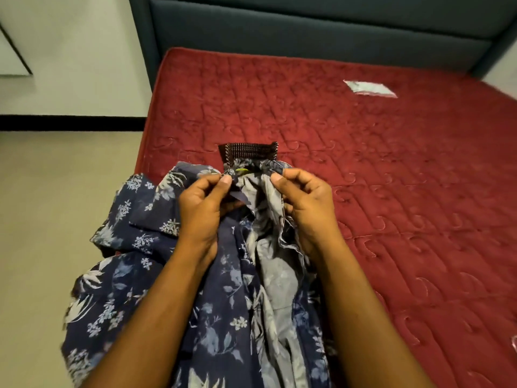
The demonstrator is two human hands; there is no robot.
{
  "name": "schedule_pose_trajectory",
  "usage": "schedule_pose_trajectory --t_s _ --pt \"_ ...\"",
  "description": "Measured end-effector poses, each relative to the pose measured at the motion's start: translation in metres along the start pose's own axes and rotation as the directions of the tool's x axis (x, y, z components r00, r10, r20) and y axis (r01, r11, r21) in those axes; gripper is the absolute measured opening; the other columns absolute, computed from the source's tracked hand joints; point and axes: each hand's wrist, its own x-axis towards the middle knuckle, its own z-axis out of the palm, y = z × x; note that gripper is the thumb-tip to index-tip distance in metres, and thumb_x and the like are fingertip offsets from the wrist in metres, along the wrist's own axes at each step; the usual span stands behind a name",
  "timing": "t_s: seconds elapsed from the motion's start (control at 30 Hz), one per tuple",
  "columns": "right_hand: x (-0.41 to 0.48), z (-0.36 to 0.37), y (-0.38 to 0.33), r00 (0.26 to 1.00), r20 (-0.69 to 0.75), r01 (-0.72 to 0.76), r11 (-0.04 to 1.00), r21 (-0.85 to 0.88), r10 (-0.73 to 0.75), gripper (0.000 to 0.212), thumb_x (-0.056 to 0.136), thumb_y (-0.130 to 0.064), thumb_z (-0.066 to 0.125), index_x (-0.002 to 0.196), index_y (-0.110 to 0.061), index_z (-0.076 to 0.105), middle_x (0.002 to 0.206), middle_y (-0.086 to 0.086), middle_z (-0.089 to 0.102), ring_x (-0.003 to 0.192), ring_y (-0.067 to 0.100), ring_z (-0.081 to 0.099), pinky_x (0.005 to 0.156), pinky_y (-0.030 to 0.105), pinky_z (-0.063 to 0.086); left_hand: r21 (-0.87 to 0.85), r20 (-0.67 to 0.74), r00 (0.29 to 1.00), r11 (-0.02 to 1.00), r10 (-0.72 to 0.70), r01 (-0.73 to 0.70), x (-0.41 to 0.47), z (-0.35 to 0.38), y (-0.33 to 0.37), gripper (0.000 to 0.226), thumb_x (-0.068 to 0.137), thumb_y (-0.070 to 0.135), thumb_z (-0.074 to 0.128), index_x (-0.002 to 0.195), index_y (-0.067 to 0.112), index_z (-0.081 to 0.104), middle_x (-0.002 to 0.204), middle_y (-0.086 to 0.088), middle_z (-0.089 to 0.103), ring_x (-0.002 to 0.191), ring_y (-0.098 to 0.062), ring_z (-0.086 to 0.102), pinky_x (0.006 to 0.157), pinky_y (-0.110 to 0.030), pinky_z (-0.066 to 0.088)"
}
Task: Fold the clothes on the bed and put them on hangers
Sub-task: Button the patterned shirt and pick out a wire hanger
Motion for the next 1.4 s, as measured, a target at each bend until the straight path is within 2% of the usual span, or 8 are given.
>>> schedule_pose_trajectory --t_s 0.17,0.3,0.5,0.8,0.87,1.0,1.17,1.4 --pt "0.000 0.005 -0.010 0.995 0.034 0.092 0.993 -0.078 -0.089 0.014 0.091 -0.003 0.074 0.092 -0.016 0.072 0.070 -0.011 0.063 0.067 0.008 0.055 0.062 0.022 0.047 0.079 0.027 0.999 0.996 0.035 -0.037 -0.008 0.012 0.014 0.008 0.096 0.012 0.068 0.100 0.018 0.071 0.094 -0.009 0.071 0.091 -0.026 0.068 0.093 -0.055 0.057" --pt "0.003 0.012 -0.004 0.993 0.098 0.071 0.996 -0.051 -0.066 0.016 0.095 -0.003 0.069 0.111 -0.003 0.073 0.084 -0.001 0.072 0.072 0.007 0.064 0.063 0.019 0.050 0.089 0.011 0.998 0.994 0.060 -0.060 -0.007 0.007 0.013 0.014 0.092 0.010 0.073 0.104 0.017 0.076 0.099 -0.014 0.074 0.097 -0.035 0.069 0.095 -0.066 0.052" --pt "0.003 0.012 -0.004 0.986 0.168 -0.026 0.994 0.103 0.008 0.028 0.095 0.005 0.063 0.123 0.005 0.066 0.109 0.021 0.075 0.087 0.022 0.074 0.071 0.027 0.058 0.043 0.178 0.984 0.999 0.007 -0.015 0.013 0.020 0.024 0.021 0.101 0.006 0.057 0.116 0.002 0.070 0.098 -0.014 0.075 0.081 -0.025 0.072 0.065 -0.030 0.058" --pt "0.003 -0.001 -0.007 0.944 0.326 -0.095 0.990 0.100 0.058 0.044 0.093 0.010 0.058 0.136 -0.001 0.060 0.127 0.018 0.070 0.123 0.042 0.063 0.107 0.052 0.047 0.064 0.307 0.951 0.997 0.027 -0.049 0.008 0.005 0.023 0.044 0.086 -0.017 0.061 0.126 0.001 0.065 0.118 -0.013 0.074 0.112 -0.027 0.070 0.095 -0.035 0.058" --pt "0.000 -0.003 -0.004 0.929 0.362 -0.121 0.988 0.094 0.079 0.050 0.091 0.014 0.060 0.139 -0.002 0.057 0.126 0.014 0.071 0.119 0.032 0.068 0.102 0.040 0.053 0.097 0.332 0.942 0.992 0.042 -0.078 0.005 0.005 0.018 0.048 0.086 -0.018 0.061 0.128 0.005 0.064 0.121 -0.010 0.073 0.116 -0.026 0.068 0.098 -0.035 0.056" --pt "-0.002 -0.005 0.002 0.956 0.279 -0.112 0.992 0.058 0.092 0.052 0.084 0.018 0.068 0.131 -0.005 0.064 0.117 0.011 0.075 0.117 0.028 0.069 0.098 0.040 0.058 0.186 0.331 0.942 0.974 0.058 -0.125 -0.003 0.009 0.013 0.052 0.083 -0.022 0.064 0.126 0.008 0.066 0.120 -0.006 0.074 0.115 -0.021 0.069 0.098 -0.032 0.056" --pt "-0.007 0.001 0.005 0.980 0.103 -0.185 0.968 0.168 0.170 0.046 0.078 0.015 0.077 0.121 0.001 0.068 0.114 0.018 0.075 0.111 0.033 0.071 0.094 0.039 0.060 0.251 0.046 0.993 0.961 0.110 -0.118 -0.010 0.009 0.006 0.028 0.074 -0.003 0.084 0.100 0.002 0.074 0.094 -0.012 0.078 0.089 -0.024 0.075 0.080 -0.035 0.061" --pt "-0.012 0.005 0.002 0.985 -0.005 -0.169 0.976 0.140 0.171 0.034 0.075 0.013 0.080 0.107 0.007 0.070 0.096 0.020 0.075 0.090 0.028 0.073 0.089 0.040 0.062 0.274 0.030 0.994 0.957 -0.105 0.093 -0.017 0.018 0.010 0.012 0.091 0.015 0.075 0.090 0.004 0.077 0.080 -0.011 0.077 0.071 -0.019 0.072 0.062 -0.026 0.057"
